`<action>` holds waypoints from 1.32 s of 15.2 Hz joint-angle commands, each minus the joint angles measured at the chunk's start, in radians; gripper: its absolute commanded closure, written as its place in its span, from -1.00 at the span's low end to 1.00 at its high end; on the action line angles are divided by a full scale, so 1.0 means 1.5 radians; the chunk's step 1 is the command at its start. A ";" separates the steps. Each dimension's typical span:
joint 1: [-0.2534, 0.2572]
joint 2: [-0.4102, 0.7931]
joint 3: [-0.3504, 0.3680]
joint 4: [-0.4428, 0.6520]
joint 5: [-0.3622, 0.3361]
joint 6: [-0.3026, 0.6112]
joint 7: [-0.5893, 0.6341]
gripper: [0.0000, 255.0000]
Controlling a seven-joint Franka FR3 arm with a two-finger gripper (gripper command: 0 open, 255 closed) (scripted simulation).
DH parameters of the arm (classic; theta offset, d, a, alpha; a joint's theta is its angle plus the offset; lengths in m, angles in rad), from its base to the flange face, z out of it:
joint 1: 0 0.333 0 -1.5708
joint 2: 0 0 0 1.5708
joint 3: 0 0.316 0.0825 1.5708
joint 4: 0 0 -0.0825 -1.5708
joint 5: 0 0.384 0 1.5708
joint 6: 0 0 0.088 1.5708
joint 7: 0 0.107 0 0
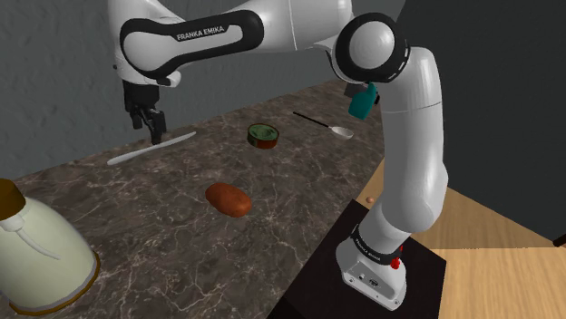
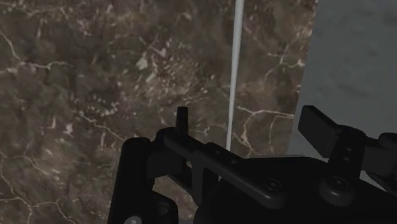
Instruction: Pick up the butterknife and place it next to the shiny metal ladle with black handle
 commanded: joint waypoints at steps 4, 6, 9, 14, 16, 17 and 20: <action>0.003 0.019 -0.007 -0.023 -0.010 0.040 0.009 -1.00; 0.003 0.019 -0.007 -0.023 -0.010 0.040 0.009 -1.00; 0.003 0.019 -0.007 -0.023 -0.010 0.040 0.009 -1.00; 0.003 0.019 -0.007 -0.023 -0.010 0.040 0.009 1.00; 0.003 0.019 -0.007 -0.023 -0.010 0.040 0.009 1.00; 0.003 0.019 -0.007 -0.023 -0.010 0.040 0.009 1.00; 0.003 0.019 -0.007 -0.023 -0.010 0.040 0.009 1.00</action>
